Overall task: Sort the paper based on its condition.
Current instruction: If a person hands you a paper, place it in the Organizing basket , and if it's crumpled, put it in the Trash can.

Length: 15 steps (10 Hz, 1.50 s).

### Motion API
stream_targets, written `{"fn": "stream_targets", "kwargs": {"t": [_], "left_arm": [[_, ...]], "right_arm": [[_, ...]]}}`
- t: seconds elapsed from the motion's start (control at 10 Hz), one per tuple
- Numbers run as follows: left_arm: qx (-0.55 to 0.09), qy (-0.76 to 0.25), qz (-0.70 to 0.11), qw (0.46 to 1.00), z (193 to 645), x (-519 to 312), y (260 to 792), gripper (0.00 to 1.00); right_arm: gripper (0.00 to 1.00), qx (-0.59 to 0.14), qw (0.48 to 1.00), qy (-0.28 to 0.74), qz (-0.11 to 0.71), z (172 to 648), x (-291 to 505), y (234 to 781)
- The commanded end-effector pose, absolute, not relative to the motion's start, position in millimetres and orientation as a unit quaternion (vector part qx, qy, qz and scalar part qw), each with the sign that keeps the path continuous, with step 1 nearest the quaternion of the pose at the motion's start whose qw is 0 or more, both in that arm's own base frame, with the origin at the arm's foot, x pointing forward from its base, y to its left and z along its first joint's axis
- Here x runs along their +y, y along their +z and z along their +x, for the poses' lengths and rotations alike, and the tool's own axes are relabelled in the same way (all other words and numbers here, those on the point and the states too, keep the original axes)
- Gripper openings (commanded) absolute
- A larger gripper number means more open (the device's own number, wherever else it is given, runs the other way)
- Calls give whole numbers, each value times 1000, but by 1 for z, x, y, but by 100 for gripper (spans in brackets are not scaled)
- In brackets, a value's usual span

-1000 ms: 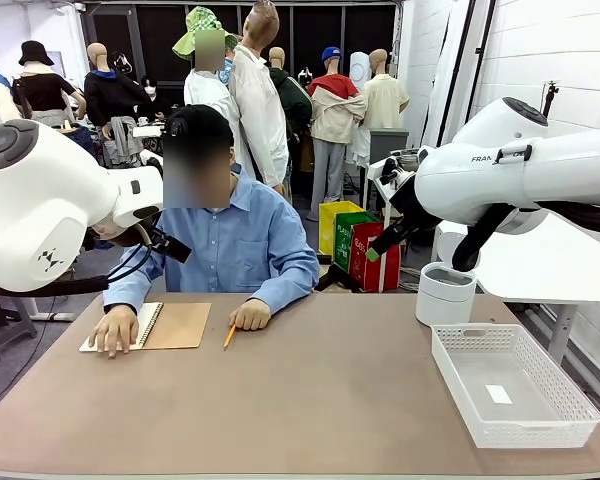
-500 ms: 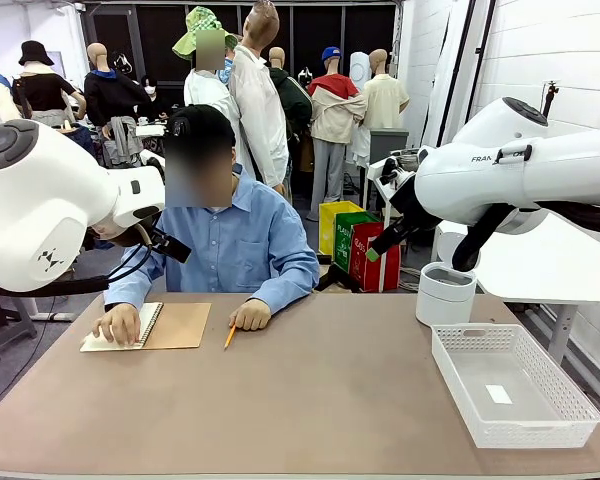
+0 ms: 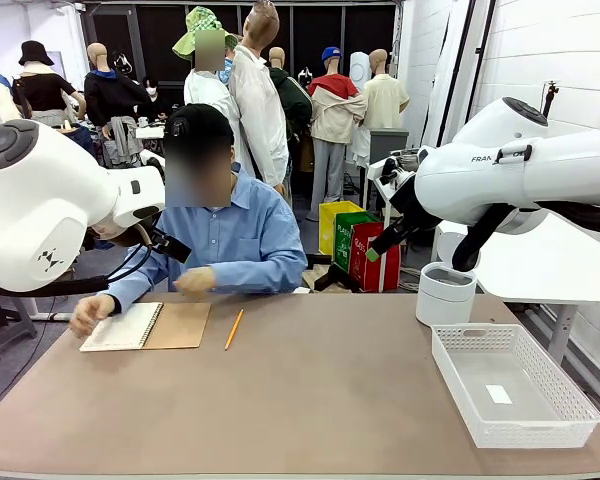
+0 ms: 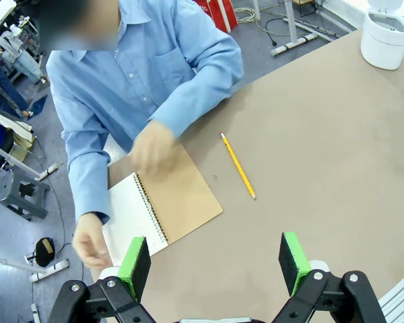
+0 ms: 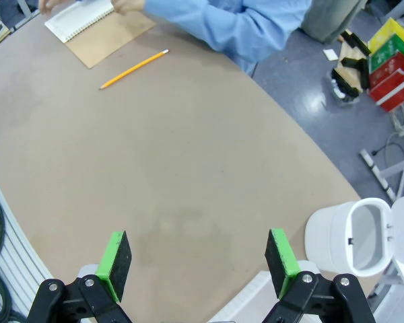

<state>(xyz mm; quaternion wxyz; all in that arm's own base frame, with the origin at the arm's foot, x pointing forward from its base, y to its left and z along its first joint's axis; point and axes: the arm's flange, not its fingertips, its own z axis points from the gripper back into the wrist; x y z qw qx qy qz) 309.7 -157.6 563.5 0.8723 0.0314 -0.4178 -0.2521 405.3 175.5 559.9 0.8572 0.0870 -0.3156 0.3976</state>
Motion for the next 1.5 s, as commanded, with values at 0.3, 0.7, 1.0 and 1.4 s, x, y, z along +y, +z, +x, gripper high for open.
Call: {"fn": "stream_targets", "kwargs": {"t": [0.3,0.7,1.0,1.4], "left_arm": [[-420,-257,37,869,310,-157,563,100],[-420,-257,37,869,310,-157,563,100],[-420,-257,37,869,310,-157,563,100],[-420,-257,37,869,310,-157,563,100]], "right_arm": [[100,-314,859,396,86,407,177,558],[100,-314,859,396,86,407,177,558],[100,-314,859,396,86,407,177,558],[100,-314,859,396,86,407,177,558]]}}
